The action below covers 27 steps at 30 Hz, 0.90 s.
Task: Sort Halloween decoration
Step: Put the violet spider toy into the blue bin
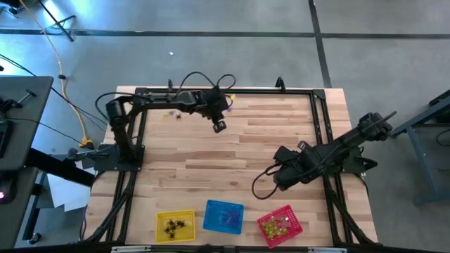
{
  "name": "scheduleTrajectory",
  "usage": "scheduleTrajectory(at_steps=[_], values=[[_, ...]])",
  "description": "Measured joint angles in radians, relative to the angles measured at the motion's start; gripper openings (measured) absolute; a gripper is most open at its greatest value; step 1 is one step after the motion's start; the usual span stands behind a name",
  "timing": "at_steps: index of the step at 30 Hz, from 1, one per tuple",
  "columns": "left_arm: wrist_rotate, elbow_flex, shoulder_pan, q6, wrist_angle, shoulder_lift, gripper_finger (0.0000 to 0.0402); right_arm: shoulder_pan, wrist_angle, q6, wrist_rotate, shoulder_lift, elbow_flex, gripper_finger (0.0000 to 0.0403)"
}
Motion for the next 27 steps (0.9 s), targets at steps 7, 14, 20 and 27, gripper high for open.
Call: scheduleTrajectory(at_steps=[7,14,20,27], values=[[-0.008,0.21,0.025,0.093,-0.121,0.18,0.0001,-0.032,0.0,-0.031,-0.004,0.0,0.0,0.0112],[-0.061,0.314,0.035,0.185,-0.179,0.267,0.0037,-0.033,-0.002,-0.044,-0.01,0.0,0.0,0.0112],[-0.085,0.322,0.035,0.284,-0.187,0.268,0.0088,-0.033,0.0,-0.05,-0.019,0.0,0.0,0.0112],[-0.087,0.322,0.039,0.358,-0.182,0.268,0.0143,-0.038,0.002,-0.05,-0.019,0.0,0.0,0.0112]])
